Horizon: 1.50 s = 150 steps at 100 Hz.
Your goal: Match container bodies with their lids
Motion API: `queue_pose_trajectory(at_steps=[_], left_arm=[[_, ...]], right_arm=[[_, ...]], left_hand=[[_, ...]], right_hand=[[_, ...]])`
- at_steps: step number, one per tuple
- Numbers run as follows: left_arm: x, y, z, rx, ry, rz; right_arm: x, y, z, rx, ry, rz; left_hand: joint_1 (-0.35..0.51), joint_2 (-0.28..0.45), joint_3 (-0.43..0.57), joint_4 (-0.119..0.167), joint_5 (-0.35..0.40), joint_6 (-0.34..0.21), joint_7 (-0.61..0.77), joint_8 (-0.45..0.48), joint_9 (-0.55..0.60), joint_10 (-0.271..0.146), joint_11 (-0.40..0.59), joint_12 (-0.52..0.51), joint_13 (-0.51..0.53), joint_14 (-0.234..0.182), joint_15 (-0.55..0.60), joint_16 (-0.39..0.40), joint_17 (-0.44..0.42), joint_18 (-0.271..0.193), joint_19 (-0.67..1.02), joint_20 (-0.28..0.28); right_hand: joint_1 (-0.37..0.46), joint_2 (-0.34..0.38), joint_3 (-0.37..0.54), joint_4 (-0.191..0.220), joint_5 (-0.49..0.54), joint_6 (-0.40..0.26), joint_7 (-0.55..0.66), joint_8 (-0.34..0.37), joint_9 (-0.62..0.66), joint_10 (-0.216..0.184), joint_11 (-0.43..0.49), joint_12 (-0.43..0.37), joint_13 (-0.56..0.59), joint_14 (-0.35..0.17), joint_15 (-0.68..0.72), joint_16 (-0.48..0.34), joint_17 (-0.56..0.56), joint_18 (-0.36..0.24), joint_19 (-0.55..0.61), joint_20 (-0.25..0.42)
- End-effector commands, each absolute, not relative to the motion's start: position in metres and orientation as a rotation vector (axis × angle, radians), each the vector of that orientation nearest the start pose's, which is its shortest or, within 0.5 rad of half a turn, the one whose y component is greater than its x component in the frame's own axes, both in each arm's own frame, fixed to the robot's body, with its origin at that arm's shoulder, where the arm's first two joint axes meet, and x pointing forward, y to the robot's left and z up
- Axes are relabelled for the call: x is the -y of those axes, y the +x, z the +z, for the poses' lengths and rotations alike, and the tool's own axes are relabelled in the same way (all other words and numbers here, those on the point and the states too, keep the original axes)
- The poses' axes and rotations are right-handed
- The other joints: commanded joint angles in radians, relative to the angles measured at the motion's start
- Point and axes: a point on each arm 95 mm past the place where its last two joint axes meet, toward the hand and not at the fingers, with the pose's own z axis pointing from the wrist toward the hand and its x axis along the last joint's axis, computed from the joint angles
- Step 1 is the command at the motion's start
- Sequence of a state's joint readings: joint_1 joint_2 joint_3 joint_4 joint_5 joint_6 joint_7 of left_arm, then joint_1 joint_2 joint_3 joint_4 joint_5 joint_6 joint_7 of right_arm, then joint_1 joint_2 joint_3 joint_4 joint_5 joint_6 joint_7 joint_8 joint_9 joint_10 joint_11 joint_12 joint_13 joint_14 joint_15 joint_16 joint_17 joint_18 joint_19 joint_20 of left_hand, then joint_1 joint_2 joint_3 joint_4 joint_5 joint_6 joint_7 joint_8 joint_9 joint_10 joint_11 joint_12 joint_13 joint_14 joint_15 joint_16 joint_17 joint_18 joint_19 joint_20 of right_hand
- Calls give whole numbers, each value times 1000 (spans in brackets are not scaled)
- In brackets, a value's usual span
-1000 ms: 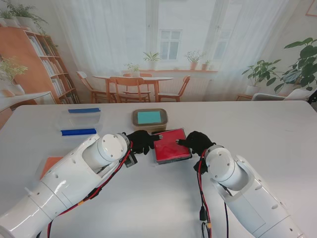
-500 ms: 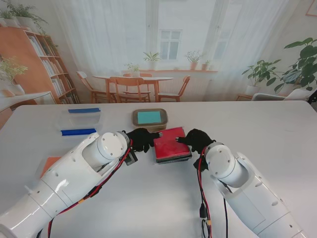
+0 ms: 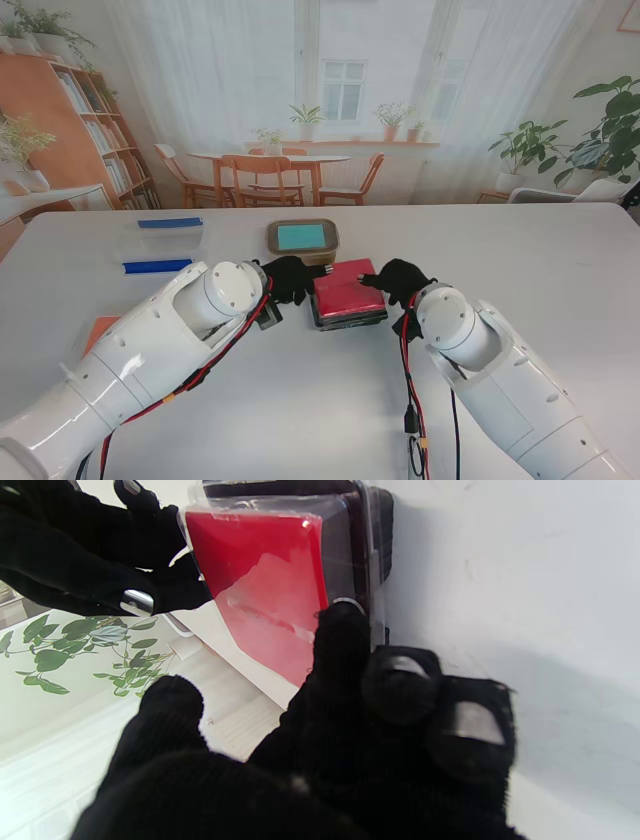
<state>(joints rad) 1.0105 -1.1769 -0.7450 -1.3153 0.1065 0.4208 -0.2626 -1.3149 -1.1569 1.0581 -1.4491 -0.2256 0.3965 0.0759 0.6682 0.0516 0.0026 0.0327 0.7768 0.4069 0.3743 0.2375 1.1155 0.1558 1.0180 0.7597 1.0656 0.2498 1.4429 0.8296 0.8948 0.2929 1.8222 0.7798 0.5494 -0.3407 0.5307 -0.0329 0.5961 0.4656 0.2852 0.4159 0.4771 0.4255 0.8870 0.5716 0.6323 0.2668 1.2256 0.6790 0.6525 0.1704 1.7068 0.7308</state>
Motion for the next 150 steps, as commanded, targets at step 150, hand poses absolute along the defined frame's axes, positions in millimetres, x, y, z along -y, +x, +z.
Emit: queue_pose_trajectory(at_steps=[150], left_arm=[[106, 484, -306, -1483, -2171, -1488]], right_arm=[[-25, 446, -331, 1340, -2582, -1846]], left_hand=[[-4, -18, -16, 10, 7, -64, -20, 3, -19, -16, -16, -9, -14, 106, 27, 3, 55, -158, 214, -1]], right_hand=[[-31, -5, 10, 20, -4, -78, 2, 8, -5, 4, -2, -15, -4, 59, 19, 18, 73, -148, 82, -15]])
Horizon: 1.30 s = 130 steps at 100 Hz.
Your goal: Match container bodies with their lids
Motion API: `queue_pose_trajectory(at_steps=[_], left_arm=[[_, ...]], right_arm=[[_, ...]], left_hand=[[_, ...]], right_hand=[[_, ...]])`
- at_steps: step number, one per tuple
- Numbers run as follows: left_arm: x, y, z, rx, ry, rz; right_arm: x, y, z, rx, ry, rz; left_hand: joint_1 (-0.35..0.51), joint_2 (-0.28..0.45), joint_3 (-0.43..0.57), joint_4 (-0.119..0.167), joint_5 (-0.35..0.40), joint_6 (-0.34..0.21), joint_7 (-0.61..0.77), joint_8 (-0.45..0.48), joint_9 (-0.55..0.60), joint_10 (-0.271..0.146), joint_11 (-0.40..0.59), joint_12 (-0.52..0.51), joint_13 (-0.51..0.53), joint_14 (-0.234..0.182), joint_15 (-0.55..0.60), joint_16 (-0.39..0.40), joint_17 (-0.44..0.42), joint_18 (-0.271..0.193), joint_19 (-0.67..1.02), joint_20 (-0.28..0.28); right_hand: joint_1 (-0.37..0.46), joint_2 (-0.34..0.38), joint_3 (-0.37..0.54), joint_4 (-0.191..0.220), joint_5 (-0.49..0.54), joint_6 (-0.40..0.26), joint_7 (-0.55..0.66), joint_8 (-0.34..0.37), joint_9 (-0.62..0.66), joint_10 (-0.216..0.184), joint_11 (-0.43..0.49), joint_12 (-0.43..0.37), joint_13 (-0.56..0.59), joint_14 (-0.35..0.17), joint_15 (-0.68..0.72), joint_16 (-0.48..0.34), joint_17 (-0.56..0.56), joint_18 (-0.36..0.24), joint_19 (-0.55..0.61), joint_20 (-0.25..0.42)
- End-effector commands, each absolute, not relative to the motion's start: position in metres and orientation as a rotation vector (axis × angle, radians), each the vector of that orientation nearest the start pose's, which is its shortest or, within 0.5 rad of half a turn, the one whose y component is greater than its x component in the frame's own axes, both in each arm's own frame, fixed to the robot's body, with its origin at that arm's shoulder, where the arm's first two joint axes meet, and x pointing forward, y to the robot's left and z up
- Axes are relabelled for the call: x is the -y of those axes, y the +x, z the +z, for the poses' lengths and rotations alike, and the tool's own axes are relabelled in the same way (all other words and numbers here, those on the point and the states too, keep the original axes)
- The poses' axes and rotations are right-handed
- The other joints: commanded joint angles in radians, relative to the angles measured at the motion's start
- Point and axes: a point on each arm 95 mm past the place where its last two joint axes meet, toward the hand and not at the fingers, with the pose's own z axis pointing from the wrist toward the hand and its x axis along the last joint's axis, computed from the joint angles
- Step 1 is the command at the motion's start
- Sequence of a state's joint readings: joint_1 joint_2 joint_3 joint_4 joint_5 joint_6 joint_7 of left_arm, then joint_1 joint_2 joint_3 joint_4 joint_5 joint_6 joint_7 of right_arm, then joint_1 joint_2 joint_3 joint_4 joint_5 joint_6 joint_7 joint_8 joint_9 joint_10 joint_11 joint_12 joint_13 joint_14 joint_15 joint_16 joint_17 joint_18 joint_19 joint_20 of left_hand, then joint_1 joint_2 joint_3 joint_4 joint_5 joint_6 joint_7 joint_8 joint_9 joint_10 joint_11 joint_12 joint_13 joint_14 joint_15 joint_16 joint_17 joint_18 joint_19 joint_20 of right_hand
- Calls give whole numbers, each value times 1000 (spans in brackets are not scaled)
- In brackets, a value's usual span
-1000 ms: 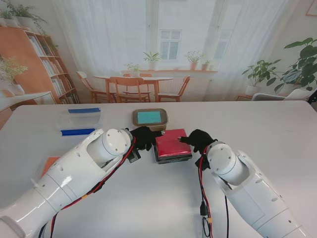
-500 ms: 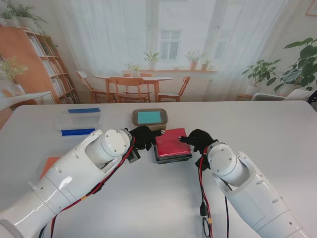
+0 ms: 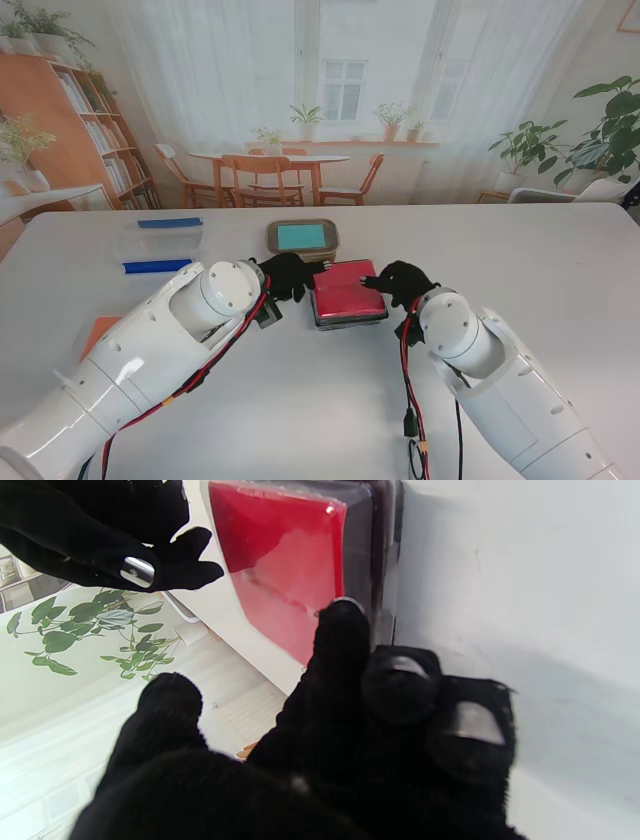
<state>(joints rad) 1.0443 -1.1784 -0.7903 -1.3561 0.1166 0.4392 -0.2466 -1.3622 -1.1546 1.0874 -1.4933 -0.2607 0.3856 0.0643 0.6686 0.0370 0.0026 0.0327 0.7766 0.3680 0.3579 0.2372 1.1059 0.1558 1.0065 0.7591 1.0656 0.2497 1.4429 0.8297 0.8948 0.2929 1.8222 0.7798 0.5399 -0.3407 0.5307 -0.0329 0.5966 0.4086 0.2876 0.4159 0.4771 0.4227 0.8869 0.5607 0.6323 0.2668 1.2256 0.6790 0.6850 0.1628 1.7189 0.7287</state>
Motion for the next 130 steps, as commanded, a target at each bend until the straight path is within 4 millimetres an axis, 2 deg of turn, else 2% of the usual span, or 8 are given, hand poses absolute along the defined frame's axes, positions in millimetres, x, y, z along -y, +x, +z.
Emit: queue_pose_trajectory(at_steps=[1, 42, 64, 74, 81, 96, 113, 130], left_arm=[[106, 484, -306, -1483, -2171, -1487], [104, 483, -306, -1470, -2172, -1491], [96, 478, -303, -1424, -2157, -1530], [92, 473, -301, -1402, -2146, -1554], [89, 469, -300, -1386, -2138, -1570], [83, 462, -298, -1351, -2120, -1601], [75, 455, -297, -1325, -2105, -1615], [69, 450, -298, -1313, -2103, -1611]], right_arm=[[-25, 446, -331, 1340, -2582, -1846], [-24, 446, -330, 1327, -2593, -1854], [-23, 441, -323, 1297, -2570, -1950], [-23, 438, -321, 1323, -2516, -2032], [-25, 436, -320, 1340, -2471, -2089], [-29, 433, -319, 1364, -2391, -2159], [-34, 431, -319, 1454, -2287, -2203], [-35, 426, -319, 1530, -2260, -2204]], left_hand=[[-3, -3, -16, 10, 7, -26, -4, 3, -9, -16, -5, -9, -14, 106, 27, 3, 55, -158, 214, -1], [-4, -3, -16, 10, 6, -25, -3, 4, -10, -17, -5, -9, -13, 104, 27, 3, 55, -158, 214, -1], [-1, -4, -15, 10, 8, -29, 0, 5, -11, -16, -6, -9, -13, 104, 27, 3, 54, -158, 213, -1], [-1, -4, -15, 10, 9, -29, 2, 7, -11, -16, -6, -9, -14, 105, 26, 3, 54, -158, 213, -1], [0, -4, -15, 10, 9, -29, 4, 8, -11, -14, -6, -9, -18, 109, 24, 3, 52, -158, 212, -1], [0, -3, -16, 11, 10, -30, 7, 9, -12, -12, -8, -10, -21, 112, 22, 4, 46, -155, 208, 0], [2, -3, -15, 12, 10, -31, 8, 9, -13, -9, -12, -11, -24, 116, 18, 4, 40, -150, 204, 3], [8, -4, -14, 13, 9, -28, 7, 9, -15, 0, -20, -15, -30, 126, 9, 3, 33, -143, 197, 6]], right_hand=[[-22, -6, 10, 20, -5, -19, 0, 8, -5, 7, -2, -4, -3, 59, 20, 18, 41, -141, 70, -13], [-21, -4, 11, 20, -10, -23, -3, 7, -11, 5, -3, -5, -10, 58, 16, 20, 37, -141, 71, -19], [-14, -5, 10, 21, -6, -64, 4, 13, -19, -21, -15, -11, -25, 55, 8, 19, 2, -120, 56, -19], [10, -21, 10, 22, 8, -98, 11, 21, -19, -58, -57, -37, -74, 53, -26, 3, -130, -48, -26, 9], [36, -42, 8, 23, 18, -123, 14, 25, -16, -91, -102, -66, -120, 46, -97, -45, -247, 15, -115, 33], [90, -97, 11, 27, 22, -190, 23, 30, -53, -160, -184, -111, -205, 15, -285, -118, -442, 103, -267, -16], [145, -150, 6, 29, 21, -274, 46, 38, -94, -225, -243, -129, -285, -30, -450, -151, -564, 114, -426, -70], [162, -168, 8, 30, 12, -305, 59, 39, -115, -234, -264, -128, -313, -44, -521, -158, -608, 150, -520, -88]])
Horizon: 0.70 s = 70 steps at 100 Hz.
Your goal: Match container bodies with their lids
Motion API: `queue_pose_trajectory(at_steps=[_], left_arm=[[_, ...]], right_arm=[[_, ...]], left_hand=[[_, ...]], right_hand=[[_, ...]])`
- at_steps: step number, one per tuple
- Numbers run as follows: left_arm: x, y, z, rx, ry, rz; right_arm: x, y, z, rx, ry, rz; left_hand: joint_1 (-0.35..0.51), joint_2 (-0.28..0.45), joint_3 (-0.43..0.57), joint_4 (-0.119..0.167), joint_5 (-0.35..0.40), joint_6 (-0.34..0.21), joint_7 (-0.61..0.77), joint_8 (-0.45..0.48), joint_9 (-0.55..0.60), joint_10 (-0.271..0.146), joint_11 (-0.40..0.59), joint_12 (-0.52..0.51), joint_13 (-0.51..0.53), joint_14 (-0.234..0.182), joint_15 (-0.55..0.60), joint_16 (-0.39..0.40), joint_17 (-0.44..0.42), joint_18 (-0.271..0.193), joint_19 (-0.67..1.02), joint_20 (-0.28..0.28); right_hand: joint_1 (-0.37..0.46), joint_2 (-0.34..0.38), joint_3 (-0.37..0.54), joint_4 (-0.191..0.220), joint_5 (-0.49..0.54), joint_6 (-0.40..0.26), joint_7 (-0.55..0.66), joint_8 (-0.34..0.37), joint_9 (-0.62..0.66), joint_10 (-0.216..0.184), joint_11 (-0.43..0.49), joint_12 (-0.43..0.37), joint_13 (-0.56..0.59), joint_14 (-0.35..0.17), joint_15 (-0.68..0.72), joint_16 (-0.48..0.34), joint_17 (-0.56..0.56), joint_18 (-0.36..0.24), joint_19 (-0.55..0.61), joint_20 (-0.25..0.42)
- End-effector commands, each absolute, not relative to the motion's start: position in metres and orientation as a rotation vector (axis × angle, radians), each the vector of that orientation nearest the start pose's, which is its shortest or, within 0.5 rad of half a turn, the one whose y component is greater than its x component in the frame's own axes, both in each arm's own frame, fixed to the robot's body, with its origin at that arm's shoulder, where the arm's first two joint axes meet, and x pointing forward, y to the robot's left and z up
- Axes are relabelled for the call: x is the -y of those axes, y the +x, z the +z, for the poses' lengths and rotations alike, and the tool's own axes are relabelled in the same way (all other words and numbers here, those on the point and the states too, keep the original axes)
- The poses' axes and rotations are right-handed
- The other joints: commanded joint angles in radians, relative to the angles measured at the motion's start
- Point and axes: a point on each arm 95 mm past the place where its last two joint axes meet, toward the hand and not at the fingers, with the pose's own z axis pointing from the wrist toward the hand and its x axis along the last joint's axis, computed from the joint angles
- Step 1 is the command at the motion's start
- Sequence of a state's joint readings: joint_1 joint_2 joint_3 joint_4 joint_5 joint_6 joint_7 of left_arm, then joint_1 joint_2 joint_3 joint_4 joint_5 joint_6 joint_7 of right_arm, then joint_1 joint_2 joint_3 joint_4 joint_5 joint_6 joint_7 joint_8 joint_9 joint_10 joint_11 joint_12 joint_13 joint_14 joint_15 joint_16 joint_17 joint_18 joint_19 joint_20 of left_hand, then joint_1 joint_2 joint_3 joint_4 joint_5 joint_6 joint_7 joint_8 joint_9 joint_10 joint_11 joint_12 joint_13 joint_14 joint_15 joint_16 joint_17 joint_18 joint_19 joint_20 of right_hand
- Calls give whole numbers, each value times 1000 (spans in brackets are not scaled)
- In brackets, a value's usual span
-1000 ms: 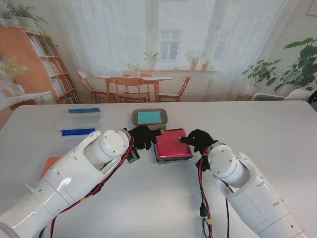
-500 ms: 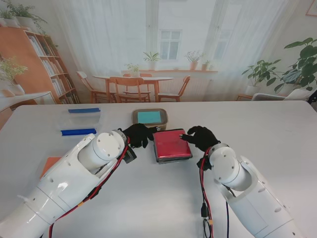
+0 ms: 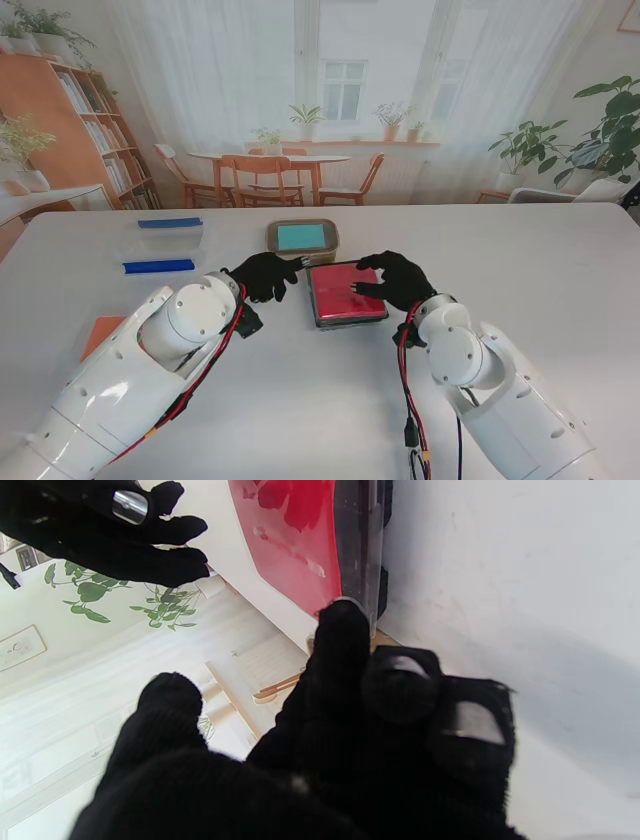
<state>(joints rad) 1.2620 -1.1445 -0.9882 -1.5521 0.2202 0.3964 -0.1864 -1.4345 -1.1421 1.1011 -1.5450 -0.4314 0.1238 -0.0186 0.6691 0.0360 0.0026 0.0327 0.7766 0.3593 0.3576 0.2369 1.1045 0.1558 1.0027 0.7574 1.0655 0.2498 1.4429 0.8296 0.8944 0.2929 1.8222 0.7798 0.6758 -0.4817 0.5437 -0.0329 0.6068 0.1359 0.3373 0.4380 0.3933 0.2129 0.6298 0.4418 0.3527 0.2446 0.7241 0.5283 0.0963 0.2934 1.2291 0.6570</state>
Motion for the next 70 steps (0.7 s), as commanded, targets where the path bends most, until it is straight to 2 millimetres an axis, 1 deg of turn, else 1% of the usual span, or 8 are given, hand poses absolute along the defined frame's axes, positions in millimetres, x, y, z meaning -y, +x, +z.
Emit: queue_pose_trajectory(at_steps=[1, 14, 21, 29, 35, 40, 54, 70], left_arm=[[69, 450, -298, -1315, -2103, -1610], [70, 446, -302, -1359, -2095, -1612], [71, 444, -304, -1376, -2091, -1630], [74, 442, -307, -1374, -2075, -1673], [76, 441, -309, -1366, -2038, -1710], [76, 440, -311, -1363, -1982, -1727], [76, 435, -315, -1436, -1808, -1678], [81, 433, -320, -1461, -1698, -1616]], right_arm=[[-35, 426, -319, 1530, -2263, -2204], [-31, 424, -321, 1530, -2304, -2187], [-31, 421, -322, 1532, -2316, -2179], [-29, 419, -324, 1551, -2308, -2182], [-27, 417, -326, 1579, -2302, -2175], [-23, 416, -327, 1609, -2300, -2168], [-9, 415, -329, 1687, -2308, -2130], [5, 418, -332, 1786, -2314, -2096]], left_hand=[[7, -3, -14, 12, 8, -21, 7, 9, -14, 0, -16, -13, -30, 126, 8, 3, 33, -143, 197, 6], [12, 6, -17, 10, 0, -33, -3, 5, -37, 9, -38, -16, -71, 143, -17, 15, -19, -121, 155, 51], [18, 13, -17, 8, -18, -62, -6, 5, -96, 48, -110, -43, -171, 186, -111, 26, -155, -66, 16, 180], [43, 11, -17, 7, -39, -97, -24, -2, -188, 99, -237, -114, -321, 225, -274, -21, -370, -2, -209, 272], [79, -3, -13, 11, -70, -128, -42, -9, -275, 104, -304, -150, -435, 215, -370, -57, -529, -2, -341, 289], [125, -55, -6, 20, -99, -143, -55, -13, -321, 94, -324, -159, -482, 194, -402, -69, -587, -13, -377, 295], [205, -196, 21, 49, -195, -158, -52, 2, -423, 35, -304, -141, -531, 105, -413, -54, -589, -80, -371, 336], [190, -296, 84, 62, -352, -146, 209, 185, -474, -12, -185, -42, -512, 59, -317, 55, -518, -144, -304, 361]], right_hand=[[27, -28, -3, 30, 1, -34, 11, 17, -32, -22, -8, -9, -34, -20, -23, -7, -19, 25, -37, -18], [25, -34, 22, 30, -11, -64, 17, 16, -33, -10, -25, -18, -20, 11, -69, -20, -20, 56, -81, -28], [26, -44, 43, 28, -21, -88, 18, 13, -23, -13, -38, -25, -6, 30, -118, -40, -13, 85, -116, -44], [49, -63, 84, 26, -44, -109, 13, 5, -5, -22, -61, -40, 26, 32, -171, -63, 3, 100, -134, -56], [69, -80, 124, 24, -78, -125, 6, -3, -5, -33, -77, -50, 36, 16, -196, -73, 9, 93, -148, -67], [83, -97, 165, 21, -105, -140, 4, -9, -10, -37, -76, -50, 42, 4, -201, -69, 14, 88, -148, -69], [113, -129, 219, 10, -162, -187, 16, -25, -40, -34, -69, -49, 57, -9, -154, -35, 43, 61, -120, -48], [103, -166, 236, 1, -199, -211, 73, -34, -46, -35, -31, -29, 77, -13, -74, 8, 82, 29, -52, -3]])
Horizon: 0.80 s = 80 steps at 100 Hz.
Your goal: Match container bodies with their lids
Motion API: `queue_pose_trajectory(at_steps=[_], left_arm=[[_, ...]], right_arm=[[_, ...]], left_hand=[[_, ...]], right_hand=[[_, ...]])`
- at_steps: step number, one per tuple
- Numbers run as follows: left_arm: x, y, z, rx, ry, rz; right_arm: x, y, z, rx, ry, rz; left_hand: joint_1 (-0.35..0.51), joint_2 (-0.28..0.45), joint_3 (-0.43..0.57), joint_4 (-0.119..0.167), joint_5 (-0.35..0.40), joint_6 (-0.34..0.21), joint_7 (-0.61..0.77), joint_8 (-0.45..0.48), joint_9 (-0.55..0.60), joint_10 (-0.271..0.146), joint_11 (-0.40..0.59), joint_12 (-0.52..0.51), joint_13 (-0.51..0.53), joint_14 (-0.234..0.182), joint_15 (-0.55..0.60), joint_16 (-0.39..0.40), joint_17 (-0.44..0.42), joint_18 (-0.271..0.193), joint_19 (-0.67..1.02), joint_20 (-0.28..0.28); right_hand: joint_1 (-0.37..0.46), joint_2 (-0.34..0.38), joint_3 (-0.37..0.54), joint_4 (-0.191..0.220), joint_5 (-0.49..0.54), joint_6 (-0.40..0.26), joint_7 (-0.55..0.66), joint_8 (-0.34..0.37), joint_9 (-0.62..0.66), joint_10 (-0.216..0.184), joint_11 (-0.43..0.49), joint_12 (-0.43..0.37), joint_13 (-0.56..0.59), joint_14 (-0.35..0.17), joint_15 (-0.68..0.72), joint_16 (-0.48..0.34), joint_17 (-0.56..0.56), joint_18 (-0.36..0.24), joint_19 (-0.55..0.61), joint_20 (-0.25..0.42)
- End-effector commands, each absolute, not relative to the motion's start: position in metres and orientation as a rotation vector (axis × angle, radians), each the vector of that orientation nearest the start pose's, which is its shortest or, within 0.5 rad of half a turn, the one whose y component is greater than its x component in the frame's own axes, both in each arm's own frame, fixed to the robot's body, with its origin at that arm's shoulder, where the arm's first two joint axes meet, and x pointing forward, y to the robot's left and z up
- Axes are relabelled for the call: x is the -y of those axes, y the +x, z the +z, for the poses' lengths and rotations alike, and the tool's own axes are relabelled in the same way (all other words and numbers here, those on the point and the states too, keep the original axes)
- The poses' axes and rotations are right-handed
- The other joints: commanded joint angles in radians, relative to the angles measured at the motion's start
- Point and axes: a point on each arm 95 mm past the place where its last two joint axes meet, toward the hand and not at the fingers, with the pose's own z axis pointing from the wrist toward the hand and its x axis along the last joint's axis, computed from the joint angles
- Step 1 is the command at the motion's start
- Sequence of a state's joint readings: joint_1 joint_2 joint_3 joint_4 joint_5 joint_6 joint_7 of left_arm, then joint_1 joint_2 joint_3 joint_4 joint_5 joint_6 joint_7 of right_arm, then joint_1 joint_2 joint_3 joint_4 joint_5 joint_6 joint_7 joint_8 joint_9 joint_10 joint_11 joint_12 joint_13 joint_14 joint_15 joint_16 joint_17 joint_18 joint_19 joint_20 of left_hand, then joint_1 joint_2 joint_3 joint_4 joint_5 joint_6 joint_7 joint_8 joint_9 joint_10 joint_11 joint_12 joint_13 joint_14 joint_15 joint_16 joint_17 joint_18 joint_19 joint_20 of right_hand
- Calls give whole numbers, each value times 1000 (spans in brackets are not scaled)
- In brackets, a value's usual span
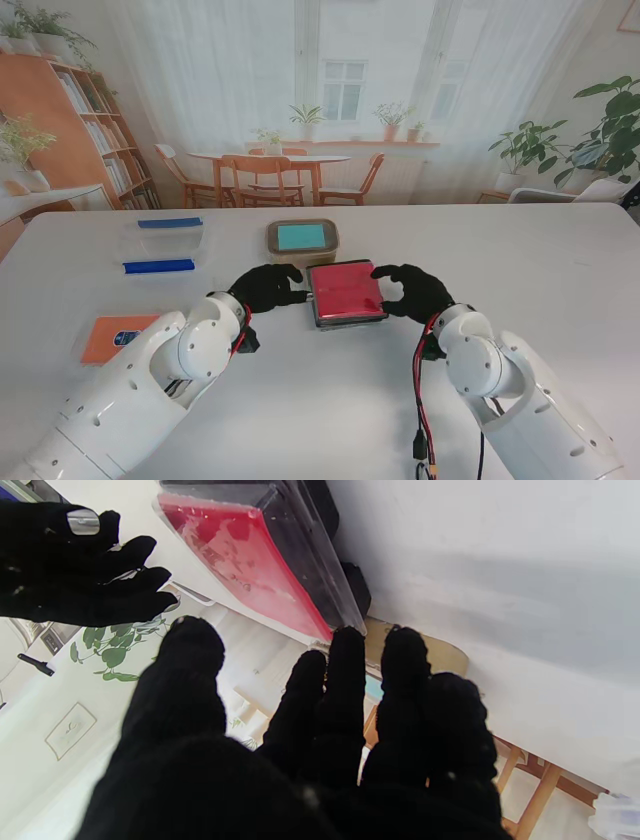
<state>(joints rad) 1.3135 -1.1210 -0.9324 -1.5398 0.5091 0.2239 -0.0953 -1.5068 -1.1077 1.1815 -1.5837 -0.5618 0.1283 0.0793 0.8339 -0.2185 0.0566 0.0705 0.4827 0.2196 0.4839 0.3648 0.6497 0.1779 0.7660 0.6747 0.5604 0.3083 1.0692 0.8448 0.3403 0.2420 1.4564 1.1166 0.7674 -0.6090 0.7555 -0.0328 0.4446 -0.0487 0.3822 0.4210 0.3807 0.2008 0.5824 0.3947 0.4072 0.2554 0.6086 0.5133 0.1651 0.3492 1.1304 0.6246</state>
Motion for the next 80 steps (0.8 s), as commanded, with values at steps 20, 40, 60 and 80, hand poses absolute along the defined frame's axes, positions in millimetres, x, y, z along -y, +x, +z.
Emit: queue_pose_trajectory(at_steps=[20, 40, 60, 80], left_arm=[[88, 436, -327, -1453, -1608, -1589], [90, 440, -332, -1481, -1516, -1564], [91, 441, -337, -1508, -1497, -1533], [93, 441, -340, -1537, -1514, -1506]], right_arm=[[16, 426, -338, 1794, -2363, -2067], [21, 437, -345, 1791, -2410, -2062], [22, 445, -350, 1786, -2434, -2052], [20, 449, -351, 1769, -2429, -2062]], left_hand=[[47, -100, 97, 24, -110, -25, 223, 134, -21, -60, 100, 83, 19, -22, 106, 79, 70, -118, 96, 27], [84, -164, 289, -35, -153, -109, 210, 122, -85, -71, 59, 128, -47, -44, 60, 88, -12, -128, 40, 35], [86, -166, 332, -46, -216, -191, 150, 85, -165, -73, 12, 61, -97, -76, 18, 83, -77, -133, -5, 45], [62, -170, 316, -60, -240, -144, 119, 66, -199, -70, -3, 44, -122, -85, 1, 82, -107, -137, -21, 50]], right_hand=[[-34, -51, 13, -7, -17, 0, 66, -12, 10, -36, 56, 32, 50, -22, 115, 50, 41, -52, 115, 58], [-52, -57, 16, -8, -7, 21, 89, -2, 24, -21, 82, 38, 68, -18, 178, 68, 68, -71, 173, 72], [-61, -60, 19, -10, 0, 22, 110, 11, 37, -15, 102, 43, 79, -17, 206, 73, 82, -81, 201, 75], [-72, -66, 20, -11, 2, 20, 118, 18, 41, -12, 113, 45, 84, -16, 223, 75, 89, -86, 218, 76]])
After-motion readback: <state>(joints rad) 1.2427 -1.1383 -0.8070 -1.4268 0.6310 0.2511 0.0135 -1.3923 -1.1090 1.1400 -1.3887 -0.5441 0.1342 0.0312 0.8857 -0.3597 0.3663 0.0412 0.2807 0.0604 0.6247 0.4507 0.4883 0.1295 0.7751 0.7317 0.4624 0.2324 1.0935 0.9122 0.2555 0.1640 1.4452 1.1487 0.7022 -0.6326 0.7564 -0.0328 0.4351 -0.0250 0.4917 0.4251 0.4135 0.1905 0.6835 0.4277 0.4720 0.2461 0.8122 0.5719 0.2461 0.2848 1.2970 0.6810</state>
